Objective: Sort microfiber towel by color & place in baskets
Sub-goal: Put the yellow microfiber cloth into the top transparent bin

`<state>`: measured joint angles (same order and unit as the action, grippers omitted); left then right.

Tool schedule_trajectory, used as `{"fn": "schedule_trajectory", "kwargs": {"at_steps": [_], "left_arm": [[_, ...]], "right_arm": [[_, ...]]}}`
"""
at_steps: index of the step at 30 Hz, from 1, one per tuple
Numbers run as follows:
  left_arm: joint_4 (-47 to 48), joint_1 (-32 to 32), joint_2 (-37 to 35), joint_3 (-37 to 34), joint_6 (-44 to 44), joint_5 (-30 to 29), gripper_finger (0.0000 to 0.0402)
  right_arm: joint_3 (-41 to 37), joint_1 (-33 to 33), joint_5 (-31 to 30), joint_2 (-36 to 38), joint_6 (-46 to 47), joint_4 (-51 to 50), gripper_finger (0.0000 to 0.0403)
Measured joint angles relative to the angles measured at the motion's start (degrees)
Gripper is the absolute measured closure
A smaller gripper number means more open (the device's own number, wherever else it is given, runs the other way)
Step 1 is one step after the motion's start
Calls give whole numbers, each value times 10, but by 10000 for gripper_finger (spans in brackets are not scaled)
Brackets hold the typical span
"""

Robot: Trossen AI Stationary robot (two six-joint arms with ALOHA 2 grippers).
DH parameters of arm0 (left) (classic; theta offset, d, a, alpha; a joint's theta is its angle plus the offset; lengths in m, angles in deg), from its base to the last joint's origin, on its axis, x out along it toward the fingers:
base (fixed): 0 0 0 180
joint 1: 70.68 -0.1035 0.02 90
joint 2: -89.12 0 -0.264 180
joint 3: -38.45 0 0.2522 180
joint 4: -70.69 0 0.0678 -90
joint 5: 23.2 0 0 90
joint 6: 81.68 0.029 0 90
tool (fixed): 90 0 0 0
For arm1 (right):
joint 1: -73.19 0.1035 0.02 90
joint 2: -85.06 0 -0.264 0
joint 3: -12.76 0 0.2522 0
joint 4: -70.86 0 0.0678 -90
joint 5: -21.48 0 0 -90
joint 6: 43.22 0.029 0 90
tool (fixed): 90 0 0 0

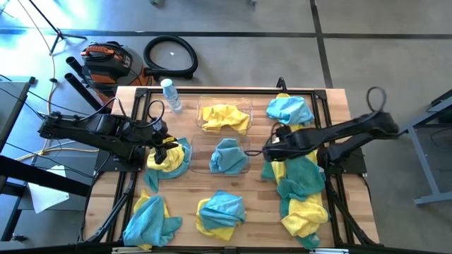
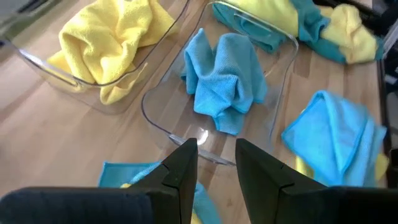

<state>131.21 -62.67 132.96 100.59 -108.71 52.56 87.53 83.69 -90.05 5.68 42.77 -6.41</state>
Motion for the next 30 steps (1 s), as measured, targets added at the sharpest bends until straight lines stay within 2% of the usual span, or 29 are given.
{"fn": "schedule_trajectory", "kwargs": {"at_steps": [4, 7, 18, 24, 30], "left_arm": [[21, 0, 0, 0, 43, 0, 306], [42, 0, 0, -1, 50, 0, 306], [7, 0, -46, -77, 17, -5, 306], [-1, 0, -56, -86, 16, -5, 306], [0, 0, -56, -87, 16, -5, 306]], "right_arm": [[7, 16, -61, 55, 16, -7, 402], [48, 22, -103, 64, 9, -42, 402], [313, 23, -226, 12, -64, -237, 403], [451, -4, -278, -39, -191, -217, 403], [570, -64, -274, -110, -367, -129, 403]]}}
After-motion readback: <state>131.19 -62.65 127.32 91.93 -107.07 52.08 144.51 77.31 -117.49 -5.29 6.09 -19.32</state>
